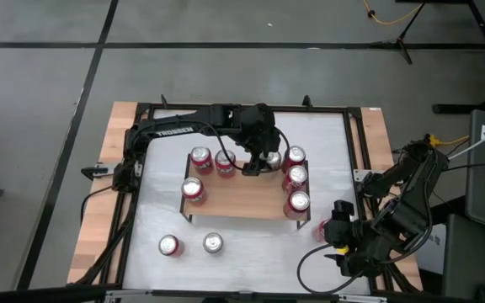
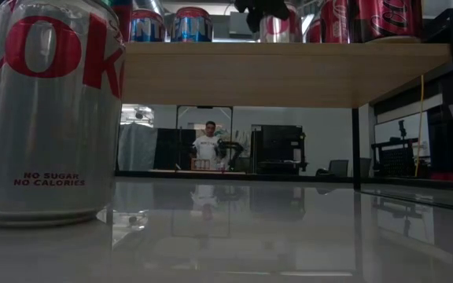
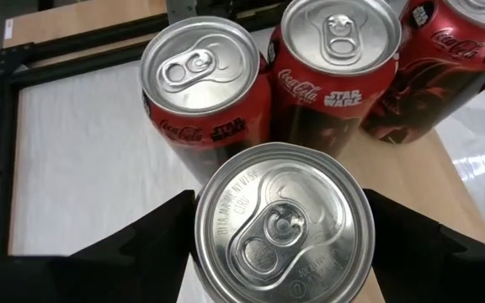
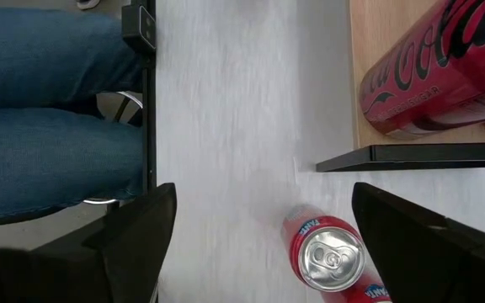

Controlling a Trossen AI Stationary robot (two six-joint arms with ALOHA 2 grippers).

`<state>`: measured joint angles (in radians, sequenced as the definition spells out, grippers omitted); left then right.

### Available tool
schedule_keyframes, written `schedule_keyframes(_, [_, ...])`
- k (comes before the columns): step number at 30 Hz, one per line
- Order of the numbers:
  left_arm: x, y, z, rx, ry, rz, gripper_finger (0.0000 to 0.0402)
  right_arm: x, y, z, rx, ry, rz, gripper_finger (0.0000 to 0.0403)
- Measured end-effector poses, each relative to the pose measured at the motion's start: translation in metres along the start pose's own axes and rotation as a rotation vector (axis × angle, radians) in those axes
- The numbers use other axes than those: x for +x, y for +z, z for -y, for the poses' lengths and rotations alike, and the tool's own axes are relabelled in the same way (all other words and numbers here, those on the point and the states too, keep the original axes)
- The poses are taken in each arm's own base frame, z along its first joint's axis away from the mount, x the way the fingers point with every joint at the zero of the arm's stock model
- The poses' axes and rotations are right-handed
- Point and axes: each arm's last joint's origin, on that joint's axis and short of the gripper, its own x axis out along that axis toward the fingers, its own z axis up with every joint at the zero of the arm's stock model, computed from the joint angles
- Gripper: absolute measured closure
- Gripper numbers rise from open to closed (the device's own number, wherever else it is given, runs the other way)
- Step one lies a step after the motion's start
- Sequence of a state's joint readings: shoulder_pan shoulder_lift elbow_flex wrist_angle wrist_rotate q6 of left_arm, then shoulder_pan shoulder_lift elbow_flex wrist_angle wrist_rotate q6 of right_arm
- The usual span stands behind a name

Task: Place canned beverage on shelf
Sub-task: Put the silver soda can on the shelf

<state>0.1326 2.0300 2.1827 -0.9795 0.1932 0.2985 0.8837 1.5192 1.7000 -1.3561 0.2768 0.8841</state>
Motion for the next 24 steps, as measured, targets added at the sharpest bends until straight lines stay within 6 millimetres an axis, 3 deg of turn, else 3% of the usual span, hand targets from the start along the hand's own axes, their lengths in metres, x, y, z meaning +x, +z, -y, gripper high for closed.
schedule_keyframes(14, [0.014, -0.008, 0.000, -0.003, -0.005, -0.009, 0.0120, 0.000, 0.000, 0.000, 0.000, 0.000, 0.000, 0.0056])
schedule_keyframes(24, [0.016, -0.006, -0.002, 0.003, 0.022, 0.007, 0.0074, 0.000, 0.000, 0.000, 0.000, 0.000, 0.000, 0.0056])
